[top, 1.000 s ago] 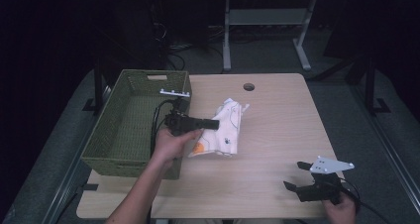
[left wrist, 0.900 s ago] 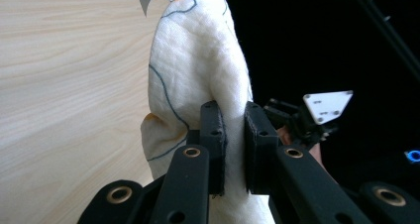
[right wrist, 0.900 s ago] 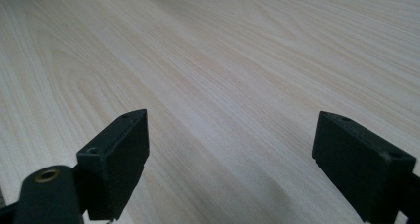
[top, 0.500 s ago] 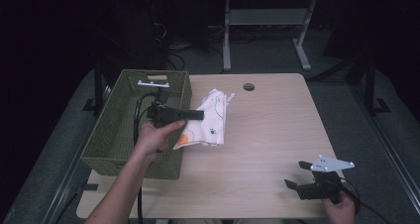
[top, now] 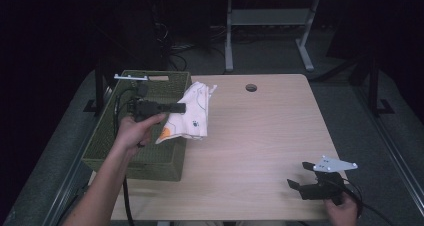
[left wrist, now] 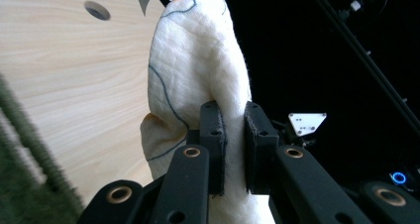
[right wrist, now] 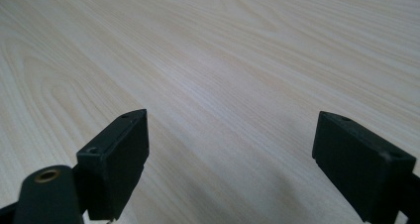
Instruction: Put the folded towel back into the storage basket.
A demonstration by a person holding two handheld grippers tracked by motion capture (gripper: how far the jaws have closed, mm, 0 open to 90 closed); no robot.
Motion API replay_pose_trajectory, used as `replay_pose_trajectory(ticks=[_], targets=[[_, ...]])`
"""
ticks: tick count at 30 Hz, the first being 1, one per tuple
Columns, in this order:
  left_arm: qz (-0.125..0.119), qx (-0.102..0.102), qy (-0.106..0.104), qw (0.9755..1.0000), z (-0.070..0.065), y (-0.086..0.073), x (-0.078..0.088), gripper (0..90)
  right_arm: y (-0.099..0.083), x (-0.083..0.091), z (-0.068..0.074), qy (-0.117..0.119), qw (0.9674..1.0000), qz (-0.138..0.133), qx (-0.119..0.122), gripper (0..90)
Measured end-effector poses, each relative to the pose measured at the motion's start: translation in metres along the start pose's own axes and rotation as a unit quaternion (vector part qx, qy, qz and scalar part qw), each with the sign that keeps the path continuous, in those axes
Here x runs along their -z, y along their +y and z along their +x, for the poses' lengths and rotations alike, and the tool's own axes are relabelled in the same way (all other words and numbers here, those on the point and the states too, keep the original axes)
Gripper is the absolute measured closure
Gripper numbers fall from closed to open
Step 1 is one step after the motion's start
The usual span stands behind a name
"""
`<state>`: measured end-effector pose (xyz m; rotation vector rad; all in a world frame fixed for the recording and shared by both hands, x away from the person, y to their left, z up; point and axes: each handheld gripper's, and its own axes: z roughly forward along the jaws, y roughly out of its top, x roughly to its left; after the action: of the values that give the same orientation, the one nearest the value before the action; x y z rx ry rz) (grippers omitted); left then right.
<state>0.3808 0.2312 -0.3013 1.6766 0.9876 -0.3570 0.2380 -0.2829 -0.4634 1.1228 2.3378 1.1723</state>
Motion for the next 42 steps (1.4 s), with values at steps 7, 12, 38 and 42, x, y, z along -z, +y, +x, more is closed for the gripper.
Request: replay_pose_trajectory(ticks=[7, 12, 38, 42], targets=[[-0.012, 0.006, 0.006, 0.9999, 0.006, 0.001, 0.019, 82.4, 0.000, -0.002, -0.001, -0.003, 1.0000, 0.003, -0.004, 14.0], [-0.016, 0.007, 0.010, 0.9998, 0.008, 0.004, 0.032, 82.3, -0.001, 0.000, -0.004, -0.008, 0.9999, -0.006, -0.012, 14.0], [-0.024, 0.025, 0.046, 0.9983, 0.043, 0.006, 0.082, 82.3, -0.002, 0.000, -0.011, -0.014, 0.9993, -0.007, -0.032, 14.0], [-0.025, 0.031, 0.051, 0.9979, 0.051, 0.004, 0.088, 82.3, -0.002, 0.000, -0.011, -0.016, 0.9993, -0.006, -0.035, 14.0]])
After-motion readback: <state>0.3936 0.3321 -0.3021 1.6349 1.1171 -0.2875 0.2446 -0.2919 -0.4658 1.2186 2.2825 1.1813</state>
